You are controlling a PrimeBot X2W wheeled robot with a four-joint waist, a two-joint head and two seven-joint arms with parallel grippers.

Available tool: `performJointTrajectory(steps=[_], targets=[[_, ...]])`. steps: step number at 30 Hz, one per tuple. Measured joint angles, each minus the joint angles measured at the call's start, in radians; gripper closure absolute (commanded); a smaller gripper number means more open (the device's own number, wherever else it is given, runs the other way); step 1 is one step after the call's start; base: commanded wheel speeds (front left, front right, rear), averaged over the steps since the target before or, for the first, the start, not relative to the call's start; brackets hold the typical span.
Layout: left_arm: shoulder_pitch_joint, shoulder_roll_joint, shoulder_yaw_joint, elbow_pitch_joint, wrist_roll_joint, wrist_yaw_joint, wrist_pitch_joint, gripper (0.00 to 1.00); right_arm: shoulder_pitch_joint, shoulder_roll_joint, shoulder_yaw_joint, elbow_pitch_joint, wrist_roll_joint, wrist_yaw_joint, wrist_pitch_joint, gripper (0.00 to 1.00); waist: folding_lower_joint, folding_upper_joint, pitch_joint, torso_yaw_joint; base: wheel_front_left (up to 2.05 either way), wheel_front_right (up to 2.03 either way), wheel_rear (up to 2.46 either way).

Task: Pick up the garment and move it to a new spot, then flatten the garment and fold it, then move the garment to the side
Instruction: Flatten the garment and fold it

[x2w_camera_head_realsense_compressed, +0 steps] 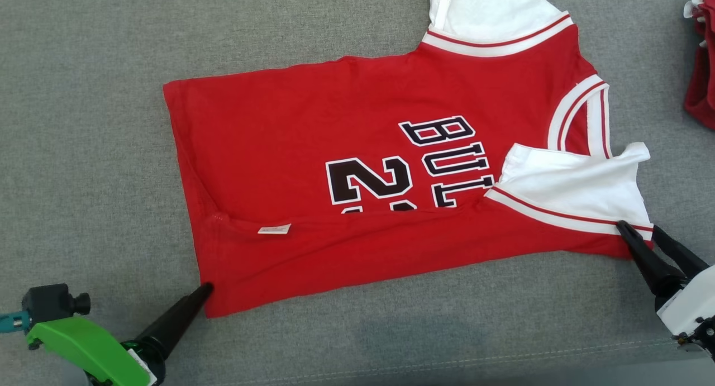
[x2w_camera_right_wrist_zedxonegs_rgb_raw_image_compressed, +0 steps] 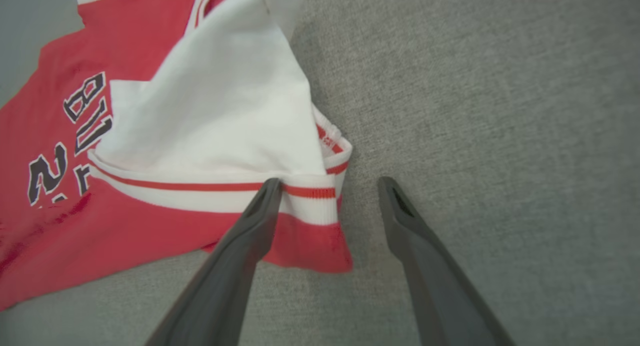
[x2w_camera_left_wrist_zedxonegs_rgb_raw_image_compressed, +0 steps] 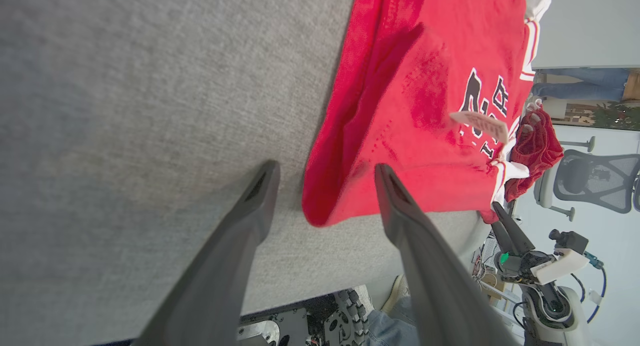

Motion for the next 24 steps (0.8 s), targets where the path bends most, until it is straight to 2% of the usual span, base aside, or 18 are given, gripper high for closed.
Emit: performJointTrajectory(steps=[3, 7, 14, 19, 24], targets=[[0.002, 0.043, 0.012, 0.003, 0.019, 0.000, -0.005, 0.00, -0.004, -0.039, -0.009, -0.014, -0.027, -0.007, 0.002, 0.00, 0.0000, 0.0000, 0.003, 0.000, 0.00, 0.00, 0.00], [-0.010, 0.133, 0.038, -0.001, 0.092, 0.000, -0.010, 0.00, -0.052, -0.105, -0.037, -0.058, -0.070, -0.008, 0.012, 0.00, 0.0000, 0.0000, 0.018, 0.000, 0.00, 0.00, 0.00], [-0.255, 0.200, 0.091, -0.087, 0.167, 0.000, 0.063, 0.00, -0.337, -0.219, -0.035, -0.125, -0.139, -0.010, 0.089, 0.00, 0.0000, 0.0000, 0.066, 0.013, 0.00, 0.00, 0.00], [-0.431, 0.222, 0.102, -0.096, 0.186, 0.000, 0.150, 0.00, -0.604, -0.223, 0.046, -0.114, -0.153, -0.017, 0.172, 0.00, 0.0000, 0.0000, 0.121, 0.025, 0.00, 0.00, 0.00], [-0.501, 0.247, 0.087, -0.059, 0.203, 0.000, 0.208, 0.00, -0.815, -0.189, 0.125, -0.079, -0.187, -0.018, 0.221, 0.00, 0.0001, -0.0001, 0.186, 0.032, 0.00, 0.00, 0.00]])
